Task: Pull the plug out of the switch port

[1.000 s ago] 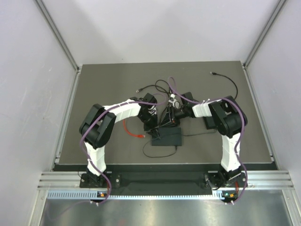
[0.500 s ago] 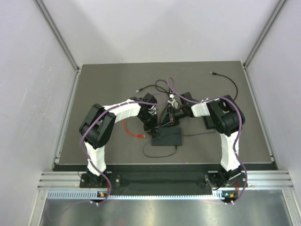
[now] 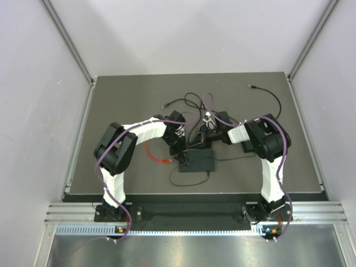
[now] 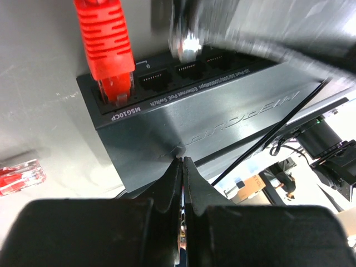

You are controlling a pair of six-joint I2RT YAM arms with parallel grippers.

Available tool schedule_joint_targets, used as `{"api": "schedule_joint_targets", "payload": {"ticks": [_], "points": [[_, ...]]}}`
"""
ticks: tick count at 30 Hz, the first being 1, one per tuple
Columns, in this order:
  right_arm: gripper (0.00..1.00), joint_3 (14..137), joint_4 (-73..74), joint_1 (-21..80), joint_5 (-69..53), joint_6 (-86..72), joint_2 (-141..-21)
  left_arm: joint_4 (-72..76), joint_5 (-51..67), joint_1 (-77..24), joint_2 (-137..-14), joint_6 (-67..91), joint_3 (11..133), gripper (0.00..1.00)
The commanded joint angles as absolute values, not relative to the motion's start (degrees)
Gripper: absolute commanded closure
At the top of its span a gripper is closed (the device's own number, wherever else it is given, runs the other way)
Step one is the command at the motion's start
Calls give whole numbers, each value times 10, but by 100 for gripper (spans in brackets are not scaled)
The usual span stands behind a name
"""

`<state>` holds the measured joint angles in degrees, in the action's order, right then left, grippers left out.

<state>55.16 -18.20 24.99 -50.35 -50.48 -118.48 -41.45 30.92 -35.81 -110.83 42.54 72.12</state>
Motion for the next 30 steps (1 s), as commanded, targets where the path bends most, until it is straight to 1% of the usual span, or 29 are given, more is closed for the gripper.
{"api": "schedule_joint_targets", "payload": {"ticks": [1, 6, 10, 14, 16, 17, 18, 21, 25, 30], "points": [[100, 545, -237, 256, -401, -557, -1182, -433, 269, -358, -1123, 418, 707, 96], [100, 552, -208, 256, -396, -566, -1180, -436, 267, -358, -1123, 415, 705, 96], [100, 577, -171, 256, -390, -507, -1173, -435, 269, -358, -1127, 412, 708, 96], [100, 624, -82, 256, -387, -430, -1162, -434, 269, -359, -1123, 410, 708, 96], [100, 664, -39, 256, -381, -397, -1158, -431, 270, -359, -1121, 410, 707, 96], [100, 679, 15, 256, -379, -389, -1156, -430, 269, -358, -1119, 410, 707, 96], [100, 707, 34, 256, -381, -382, -1153, -428, 270, -358, -1117, 410, 705, 96], [100, 739, 73, 256, -416, -378, -1142, -420, 268, -358, -1105, 409, 707, 96], [100, 751, 83, 254, -476, -399, -1108, -398, 248, -357, -1061, 406, 711, 95], [100, 761, 135, 255, -532, -398, -1084, -399, 173, -353, -978, 391, 736, 94]]}}
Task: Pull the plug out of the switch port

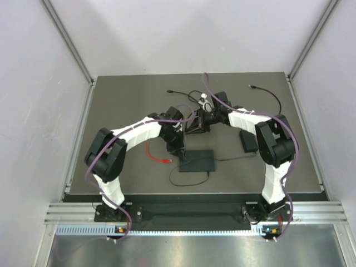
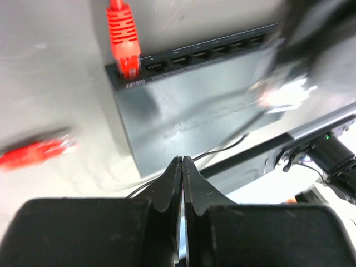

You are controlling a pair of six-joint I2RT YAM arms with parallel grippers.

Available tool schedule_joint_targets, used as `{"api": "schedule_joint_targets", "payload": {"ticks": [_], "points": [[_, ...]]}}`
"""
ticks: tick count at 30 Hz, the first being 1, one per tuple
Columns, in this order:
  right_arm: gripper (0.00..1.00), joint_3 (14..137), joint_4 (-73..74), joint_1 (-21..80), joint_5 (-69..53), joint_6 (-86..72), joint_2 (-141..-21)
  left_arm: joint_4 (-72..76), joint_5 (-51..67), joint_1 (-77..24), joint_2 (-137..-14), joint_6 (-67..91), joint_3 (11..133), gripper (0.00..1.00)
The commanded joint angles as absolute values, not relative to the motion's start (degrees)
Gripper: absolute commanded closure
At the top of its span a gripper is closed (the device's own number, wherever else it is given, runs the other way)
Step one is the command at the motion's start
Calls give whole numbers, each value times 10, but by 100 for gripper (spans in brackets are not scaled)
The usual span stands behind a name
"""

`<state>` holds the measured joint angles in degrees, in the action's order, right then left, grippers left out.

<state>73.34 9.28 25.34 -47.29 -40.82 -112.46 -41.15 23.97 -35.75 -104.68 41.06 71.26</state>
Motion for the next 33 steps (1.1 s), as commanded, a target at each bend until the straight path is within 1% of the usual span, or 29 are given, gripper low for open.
{"api": "schedule_joint_targets", "payload": {"ticks": [1, 4, 7, 9, 10, 13, 15, 17, 18, 19, 22, 24, 27, 28, 29, 30, 31, 32, 33], "points": [[100, 759, 136, 254, -559, -407, -1072, -404, 159, -353, -957, 389, 752, 93], [100, 751, 134, 252, -584, -428, -1036, -413, 117, -353, -914, 374, 774, 92], [100, 752, 106, 247, -608, -473, -1006, -411, 71, -353, -868, 379, 772, 92], [100, 749, 49, 243, -615, -510, -985, -406, 54, -353, -846, 385, 763, 91], [100, 744, 18, 243, -622, -566, -977, -403, 38, -354, -824, 388, 752, 91], [100, 723, -148, 243, -623, -707, -953, -395, 14, -353, -790, 399, 731, 90], [100, 721, -208, 242, -619, -779, -940, -397, 5, -353, -780, 401, 726, 89], [100, 732, -229, 242, -610, -818, -933, -402, -28, -353, -768, 403, 725, 89], [100, 733, -254, 243, -608, -866, -929, -404, -34, -353, -766, 404, 725, 89], [100, 735, -302, 242, -602, -894, -927, -403, -42, -354, -759, 404, 725, 89], [100, 744, -379, 242, -584, -975, -922, -402, -66, -353, -748, 404, 724, 89], [100, 751, -409, 242, -572, -1030, -922, -401, -81, -354, -744, 405, 723, 88], [100, 754, -510, 242, -547, -1124, -928, -402, -91, -353, -740, 403, 726, 86], [100, 763, -503, 241, -542, -1119, -927, -401, -92, -352, -740, 401, 727, 86], [100, 786, -404, 239, -543, -1096, -924, -403, -93, -352, -742, 400, 729, 86], [100, 800, -336, 236, -539, -1019, -908, -407, -94, -352, -744, 399, 731, 86], [100, 812, -272, 234, -533, -979, -901, -407, -94, -352, -746, 398, 732, 86], [100, 822, -168, 231, -523, -951, -894, -408, -95, -352, -747, 399, 734, 86], [100, 823, -130, 223, -492, -907, -875, -409, -97, -352, -747, 398, 735, 86]]}}
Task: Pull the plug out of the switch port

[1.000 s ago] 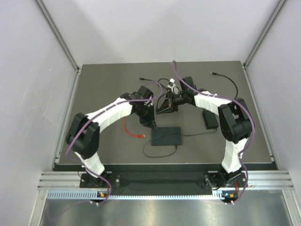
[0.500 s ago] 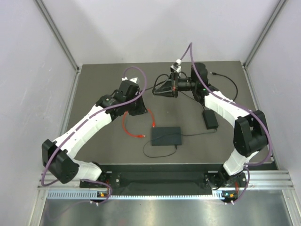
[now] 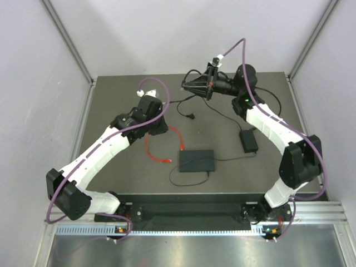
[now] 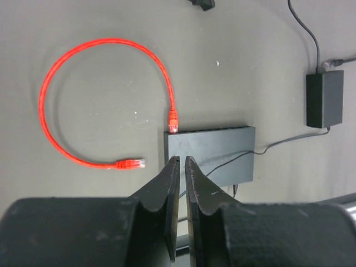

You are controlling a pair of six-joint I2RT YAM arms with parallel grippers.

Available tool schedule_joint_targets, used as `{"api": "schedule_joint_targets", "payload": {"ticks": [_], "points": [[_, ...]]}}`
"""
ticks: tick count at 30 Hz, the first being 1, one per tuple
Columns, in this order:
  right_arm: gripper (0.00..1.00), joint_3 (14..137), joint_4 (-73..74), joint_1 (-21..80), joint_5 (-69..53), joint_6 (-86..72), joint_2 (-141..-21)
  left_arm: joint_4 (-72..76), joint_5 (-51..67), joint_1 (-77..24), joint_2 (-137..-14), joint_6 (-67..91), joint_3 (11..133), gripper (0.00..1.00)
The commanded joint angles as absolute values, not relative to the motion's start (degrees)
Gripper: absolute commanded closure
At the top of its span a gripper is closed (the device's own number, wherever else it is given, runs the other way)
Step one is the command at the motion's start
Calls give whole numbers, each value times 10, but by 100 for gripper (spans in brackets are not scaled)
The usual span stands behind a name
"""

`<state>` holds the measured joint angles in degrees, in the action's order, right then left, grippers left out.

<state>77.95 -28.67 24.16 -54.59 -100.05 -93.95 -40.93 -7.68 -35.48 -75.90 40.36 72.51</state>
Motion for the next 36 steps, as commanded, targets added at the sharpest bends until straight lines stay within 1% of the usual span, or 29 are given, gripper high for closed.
{"api": "schedule_joint_targets", "payload": {"ticks": [1, 2, 3, 5, 6, 7, 8, 9, 10, 11, 13, 15, 18, 23, 25, 28, 33, 36], "points": [[100, 827, -89, 221, -482, -881, -867, -409, -99, -352, -745, 396, 734, 86], [100, 853, -43, 217, -475, -848, -862, -408, -103, -351, -744, 395, 734, 86], [100, 869, 66, 211, -469, -775, -863, -408, -104, -351, -743, 394, 733, 85], [100, 892, 139, 207, -442, -710, -860, -409, -107, -348, -740, 395, 730, 85], [100, 925, 189, 206, -426, -632, -860, -405, -105, -346, -739, 394, 726, 85], [100, 957, 327, 208, -374, -578, -867, -401, -103, -346, -739, 394, 724, 85], [100, 993, 411, 209, -340, -529, -878, -398, -100, -346, -739, 395, 722, 85], [100, 1044, 467, 209, -314, -459, -899, -396, -94, -345, -741, 396, 722, 85], [100, 1055, 539, 209, -266, -437, -903, -394, -91, -345, -744, 395, 722, 85], [100, 1046, 554, 209, -245, -419, -903, -389, -89, -344, -746, 394, 723, 85], [100, 1016, 573, 210, -198, -388, -892, -386, -77, -343, -753, 393, 725, 85], [100, 972, 589, 210, -187, -373, -885, -381, -69, -341, -758, 393, 727, 85], [100, 947, 599, 211, -234, -360, -884, -376, -59, -341, -766, 393, 729, 84], [100, 953, 545, 210, -232, -344, -844, -372, -48, -341, -767, 397, 723, 84], [100, 955, 509, 200, -270, -344, -841, -370, -42, -341, -768, 399, 719, 84], [100, 961, 448, 188, -289, -366, -838, -366, -36, -340, -767, 396, 714, 84], [100, 977, 355, 133, -285, -410, -857, -367, -20, -340, -780, 363, 723, 83], [100, 981, 310, 87, -302, -434, -887, -393, -4, -335, -807, 332, 756, 83]]}}
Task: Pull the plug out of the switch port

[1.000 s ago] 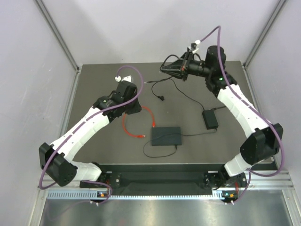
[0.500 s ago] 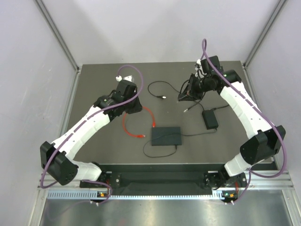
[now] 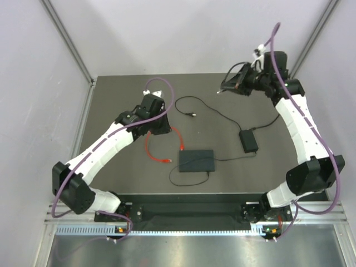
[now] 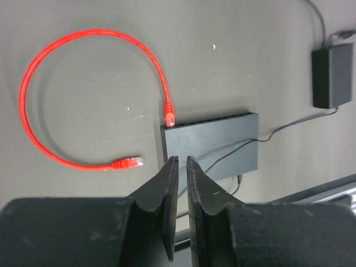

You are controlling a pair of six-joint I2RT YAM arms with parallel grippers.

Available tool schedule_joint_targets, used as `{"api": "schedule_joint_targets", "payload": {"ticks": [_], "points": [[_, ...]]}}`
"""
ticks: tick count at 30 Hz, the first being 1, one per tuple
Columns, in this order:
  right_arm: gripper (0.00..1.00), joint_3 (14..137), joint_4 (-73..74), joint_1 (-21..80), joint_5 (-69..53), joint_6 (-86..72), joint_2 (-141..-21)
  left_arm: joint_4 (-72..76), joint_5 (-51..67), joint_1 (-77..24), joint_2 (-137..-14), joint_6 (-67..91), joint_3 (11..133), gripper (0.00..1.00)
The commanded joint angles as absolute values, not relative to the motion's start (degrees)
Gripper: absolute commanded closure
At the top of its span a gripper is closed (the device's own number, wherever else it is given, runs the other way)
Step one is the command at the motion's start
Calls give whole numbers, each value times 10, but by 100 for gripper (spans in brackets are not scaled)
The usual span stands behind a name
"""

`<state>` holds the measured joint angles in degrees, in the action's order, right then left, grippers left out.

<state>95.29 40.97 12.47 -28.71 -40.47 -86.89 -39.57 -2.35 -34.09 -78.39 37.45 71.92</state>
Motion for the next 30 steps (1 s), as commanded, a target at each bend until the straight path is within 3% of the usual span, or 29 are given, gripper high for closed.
{"api": "schedule_joint_targets", "payload": {"ticks": [1, 11, 20, 30], "points": [[100, 973, 270, 77, -310, -444, -895, -401, -4, -333, -815, 325, 766, 83], [100, 907, -23, -48, -380, -481, -1020, -429, 54, -296, -836, 266, 781, 83], [100, 806, -30, -102, -385, -469, -1028, -413, 101, -251, -836, 255, 761, 83], [99, 708, 120, -136, -331, -386, -1024, -416, 129, -237, -863, 258, 780, 83]]}}
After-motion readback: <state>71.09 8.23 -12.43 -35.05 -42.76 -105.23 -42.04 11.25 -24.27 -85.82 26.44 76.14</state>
